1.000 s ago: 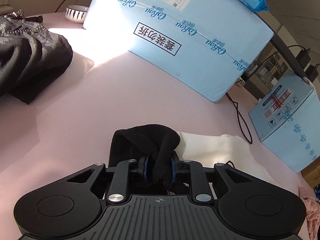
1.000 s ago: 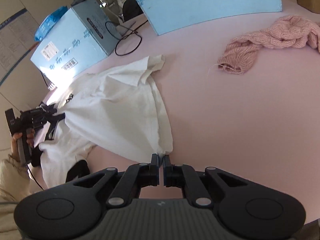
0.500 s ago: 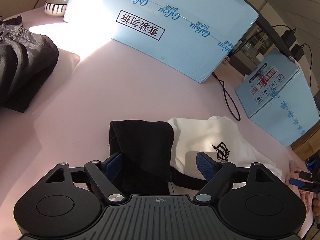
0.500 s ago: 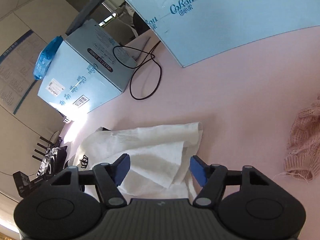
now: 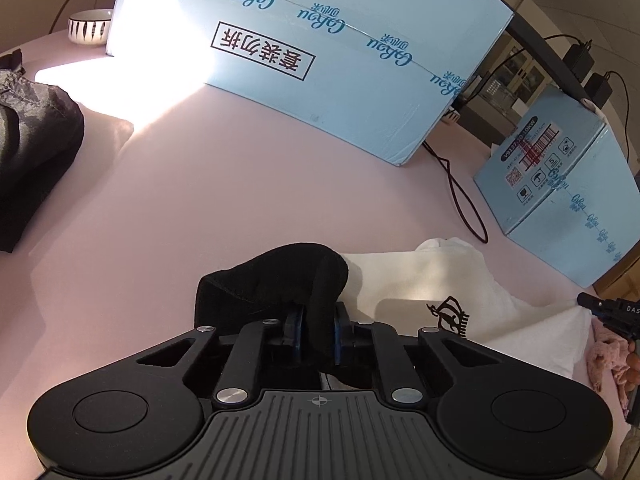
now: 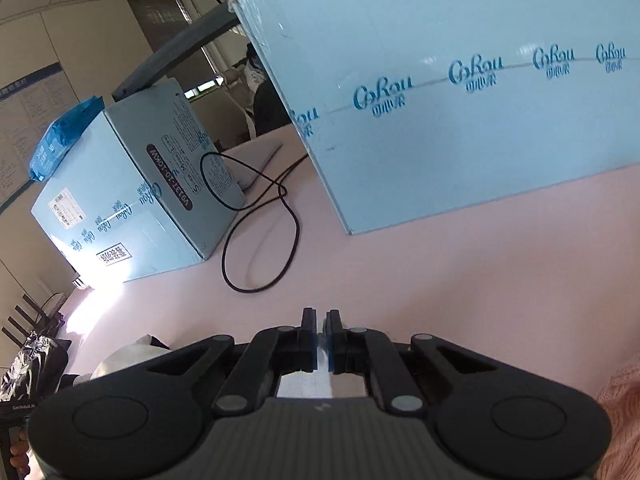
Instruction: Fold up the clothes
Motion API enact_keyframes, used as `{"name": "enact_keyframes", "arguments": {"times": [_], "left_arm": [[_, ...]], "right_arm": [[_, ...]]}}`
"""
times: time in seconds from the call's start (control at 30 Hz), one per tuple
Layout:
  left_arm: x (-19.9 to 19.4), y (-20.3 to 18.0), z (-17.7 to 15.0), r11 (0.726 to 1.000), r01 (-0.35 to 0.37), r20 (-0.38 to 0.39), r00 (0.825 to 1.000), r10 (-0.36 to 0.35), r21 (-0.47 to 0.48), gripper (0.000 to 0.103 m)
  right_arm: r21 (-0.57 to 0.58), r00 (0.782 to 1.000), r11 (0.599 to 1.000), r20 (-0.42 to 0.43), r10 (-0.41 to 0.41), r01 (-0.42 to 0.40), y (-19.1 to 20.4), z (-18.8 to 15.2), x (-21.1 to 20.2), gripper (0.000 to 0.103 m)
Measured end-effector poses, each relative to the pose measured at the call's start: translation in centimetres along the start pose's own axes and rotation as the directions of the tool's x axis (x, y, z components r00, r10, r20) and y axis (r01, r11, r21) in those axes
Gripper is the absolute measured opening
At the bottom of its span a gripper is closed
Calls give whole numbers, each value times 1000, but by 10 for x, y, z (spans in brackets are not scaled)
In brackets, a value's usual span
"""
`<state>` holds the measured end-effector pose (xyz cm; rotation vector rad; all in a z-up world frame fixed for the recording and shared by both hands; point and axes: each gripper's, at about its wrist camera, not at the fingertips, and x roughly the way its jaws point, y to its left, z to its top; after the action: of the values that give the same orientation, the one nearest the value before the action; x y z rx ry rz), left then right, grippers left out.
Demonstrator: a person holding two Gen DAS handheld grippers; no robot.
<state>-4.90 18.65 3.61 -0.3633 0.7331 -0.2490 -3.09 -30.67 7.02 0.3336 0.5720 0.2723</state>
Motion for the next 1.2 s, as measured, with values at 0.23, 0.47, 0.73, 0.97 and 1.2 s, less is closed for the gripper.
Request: {"name": "enact_keyframes", "arguments": {"times": [0.23,0.47,0.73,0.97,1.2], "left_arm": [[37,-6,33,999,-19,-25,1000,18,-45,25],[1,6,30,997,-72,42,996,72,-8,72],[-83,-14,-37,950,2,-103,994,32,313,84],[-107,-19,-87,958,62,-157,988,-18,281,84],[-86,-28,-98,963,105,-193,980,-58,247,84]], "right_arm": [[-45,993,993,63,-102,105,22,41,57,16],[199,998,980,-70,-6,20,-31,18,53,67],[70,927,947,-194,322,-314,-63,-25,-63,73],[-61,908,942,-293,299,-330,-43,-89,-102,66],[-15,921,982,-350,170,-187,-33,-85,-57,46]]}}
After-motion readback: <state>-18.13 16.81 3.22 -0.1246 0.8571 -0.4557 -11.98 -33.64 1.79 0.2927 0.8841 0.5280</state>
